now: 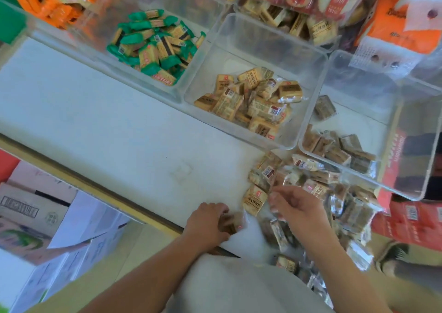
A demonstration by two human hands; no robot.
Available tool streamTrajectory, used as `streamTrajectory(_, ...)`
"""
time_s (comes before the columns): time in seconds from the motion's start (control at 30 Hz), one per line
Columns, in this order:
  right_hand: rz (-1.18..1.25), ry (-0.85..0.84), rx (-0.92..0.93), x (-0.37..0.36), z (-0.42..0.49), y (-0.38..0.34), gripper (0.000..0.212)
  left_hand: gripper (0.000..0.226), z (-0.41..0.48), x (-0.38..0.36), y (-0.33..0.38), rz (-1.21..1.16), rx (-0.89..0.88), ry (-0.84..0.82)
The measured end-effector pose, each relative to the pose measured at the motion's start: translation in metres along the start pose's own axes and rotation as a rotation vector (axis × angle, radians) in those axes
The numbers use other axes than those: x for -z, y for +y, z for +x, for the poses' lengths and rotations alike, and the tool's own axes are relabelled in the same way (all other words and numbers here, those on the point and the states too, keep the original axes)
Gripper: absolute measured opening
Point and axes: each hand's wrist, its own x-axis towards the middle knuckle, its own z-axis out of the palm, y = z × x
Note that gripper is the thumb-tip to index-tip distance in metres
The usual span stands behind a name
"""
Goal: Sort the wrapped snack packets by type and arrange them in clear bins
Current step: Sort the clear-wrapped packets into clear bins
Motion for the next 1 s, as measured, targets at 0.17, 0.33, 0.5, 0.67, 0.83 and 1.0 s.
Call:
streamTrajectory(0.17,0.028,-0.011,-0.096,0.014,-0.016,0.03,0.009,0.04,-0.017,-0.007,0.008,-0.212,0.004,0.173)
streamTrajectory(0.33,0.225,-0.099,-0.178,0.015,-0.033,0.032,0.027,0.032,-0.052,-0.005,0.063,-0.355,-0.217,0.365)
streamTrajectory(0.5,0.257,0.009,-0.136,0.043,-0.038,0.043,0.033,0.036,-0.062,-0.022,0.108,-0.367,-0.481,0.302)
streamTrajectory(0.67,0.243,0.239,-0.142,0.105,-0.031,0.076,0.034,0.041,-0.033,-0.038,0.123,-0.305,-0.305,0.334)
streamTrajectory(0.83,0.247,0.239,-0.136,0.139,-0.024,0.097,0.027,0.092,-0.004,-0.042,0.139,-0.148,-0.161,0.244)
streamTrajectory(1.0,0.285,0.186,-0.163,0.138,-0.016,0.11,0.025,0.112,0.012,-0.048,0.152,-0.099,-0.114,0.295)
